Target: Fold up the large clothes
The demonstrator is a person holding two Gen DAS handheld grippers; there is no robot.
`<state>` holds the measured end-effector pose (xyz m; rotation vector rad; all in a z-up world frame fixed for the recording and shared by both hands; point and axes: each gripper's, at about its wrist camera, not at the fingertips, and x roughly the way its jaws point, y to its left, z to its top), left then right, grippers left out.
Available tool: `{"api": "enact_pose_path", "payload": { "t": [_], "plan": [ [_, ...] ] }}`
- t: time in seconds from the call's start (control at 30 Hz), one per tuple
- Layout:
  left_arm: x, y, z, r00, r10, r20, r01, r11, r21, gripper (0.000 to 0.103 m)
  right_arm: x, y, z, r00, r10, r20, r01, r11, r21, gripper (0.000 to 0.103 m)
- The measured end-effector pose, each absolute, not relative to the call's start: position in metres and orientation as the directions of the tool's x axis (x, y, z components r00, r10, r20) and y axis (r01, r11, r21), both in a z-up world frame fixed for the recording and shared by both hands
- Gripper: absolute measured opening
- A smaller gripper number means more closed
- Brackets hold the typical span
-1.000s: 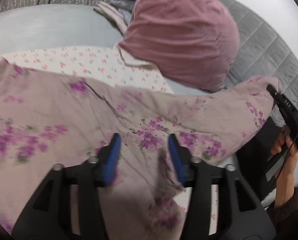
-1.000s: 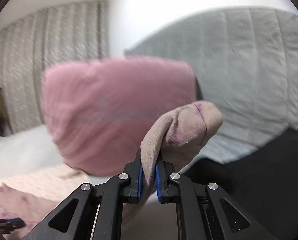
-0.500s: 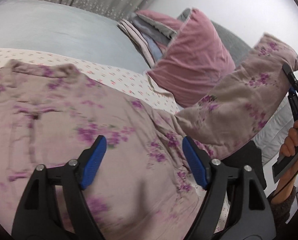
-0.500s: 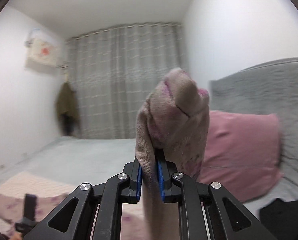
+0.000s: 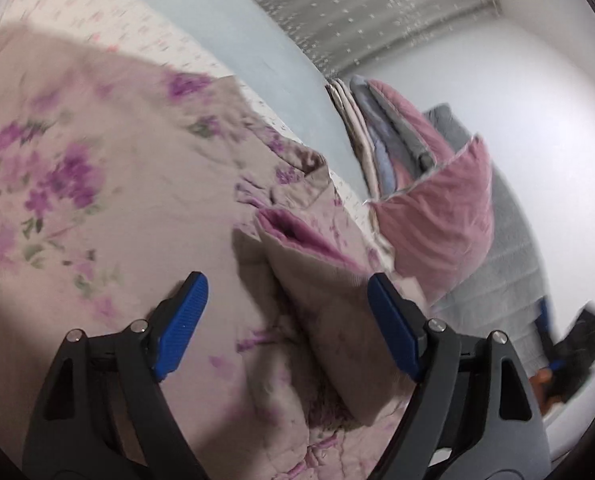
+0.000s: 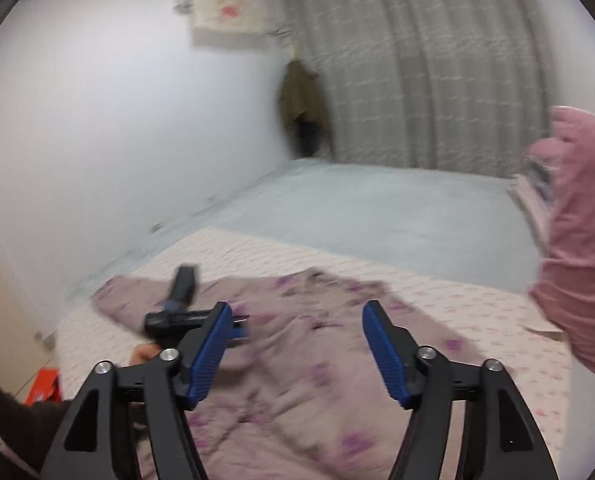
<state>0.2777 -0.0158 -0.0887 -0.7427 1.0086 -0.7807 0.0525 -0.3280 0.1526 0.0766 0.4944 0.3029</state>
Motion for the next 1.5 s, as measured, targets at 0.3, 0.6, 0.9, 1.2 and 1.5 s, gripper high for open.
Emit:
{"api": "enact_pose_path", "payload": {
  "t": [0.3,0.6,0.9,1.2,1.5],
  "plan": [
    [0.282,-0.055,-0.085,0.300,-0.710,-0.637,0.237,0.702,-0.671,0.082,0.055,-0.454,0.072,0.856,0.003,-0.517,0.177,0.938,0.297,0.071],
    [0.242,-0.065,-0.013,0.601,-0.565,-0.566,0.323,0.819,-0.474,0.013,0.067,-0.531,-0.001,0.787,-0.027,-0.617,0.362,0.829,0.426,0.071],
    [0.288,-0.028,-0.040,0.607,-0.435,-0.665,0.153,0.885,-0.439,0.013,0.137,-0.520,-0.030,0.750,0.173,-0.638,0.304,0.766,0.566,0.070],
    [0.283,-0.040,-0.056,0.524,-0.540,-0.659,0.228,0.834,-0.501,0.017,0.175,-0.518,-0.020,0.680,-0.208,-0.703,0.497,0.836,0.233,0.006],
    [0.285,-0.032,-0.061,0.419,-0.523,-0.742,0.209,0.851,-0.482,0.049,0.071,-0.468,-0.005,0.757,-0.117,-0.642,0.270,0.952,0.145,0.057]
  ]
}}
